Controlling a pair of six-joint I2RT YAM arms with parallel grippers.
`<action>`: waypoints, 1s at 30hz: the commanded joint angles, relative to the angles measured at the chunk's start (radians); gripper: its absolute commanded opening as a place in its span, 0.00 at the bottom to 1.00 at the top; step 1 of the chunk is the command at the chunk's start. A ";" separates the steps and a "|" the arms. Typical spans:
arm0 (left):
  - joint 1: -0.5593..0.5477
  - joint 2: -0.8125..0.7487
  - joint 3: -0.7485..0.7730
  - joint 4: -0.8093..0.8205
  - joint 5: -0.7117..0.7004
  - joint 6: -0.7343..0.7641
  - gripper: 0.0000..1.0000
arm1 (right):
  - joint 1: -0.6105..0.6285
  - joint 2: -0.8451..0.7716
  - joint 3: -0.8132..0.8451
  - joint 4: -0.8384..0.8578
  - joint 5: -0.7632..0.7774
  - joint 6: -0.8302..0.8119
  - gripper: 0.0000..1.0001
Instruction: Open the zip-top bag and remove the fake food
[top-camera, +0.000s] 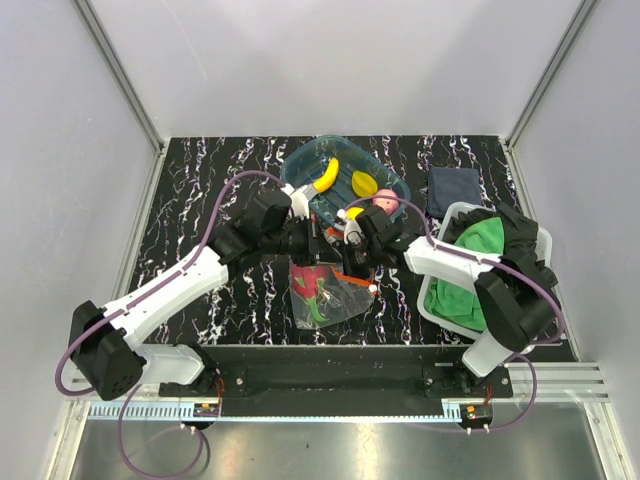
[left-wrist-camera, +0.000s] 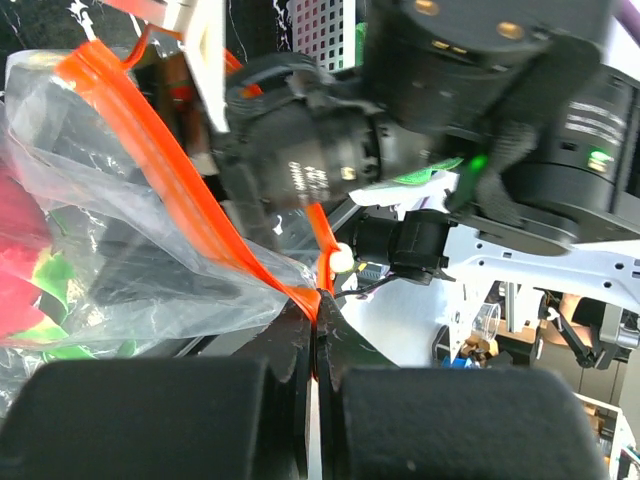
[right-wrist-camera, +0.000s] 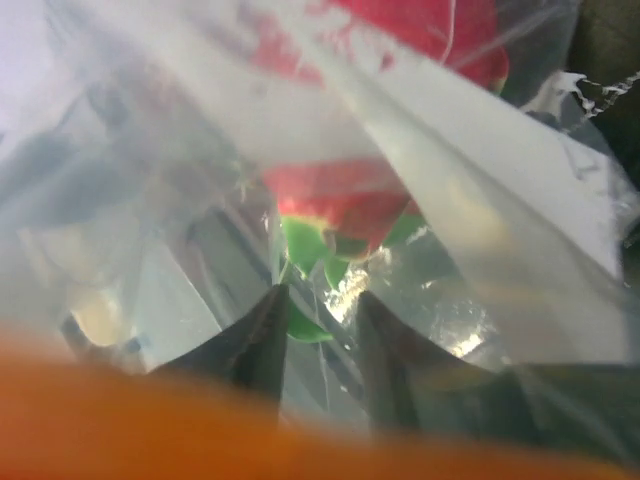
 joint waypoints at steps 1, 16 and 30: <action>-0.003 -0.014 0.000 0.076 0.044 -0.023 0.00 | 0.003 0.037 0.043 0.093 -0.069 0.024 0.48; -0.037 0.014 -0.014 0.116 0.047 -0.048 0.00 | 0.014 0.129 0.027 0.167 -0.054 0.065 0.58; -0.038 -0.035 -0.034 0.070 -0.023 -0.028 0.00 | 0.015 0.056 0.026 0.127 0.043 0.042 0.00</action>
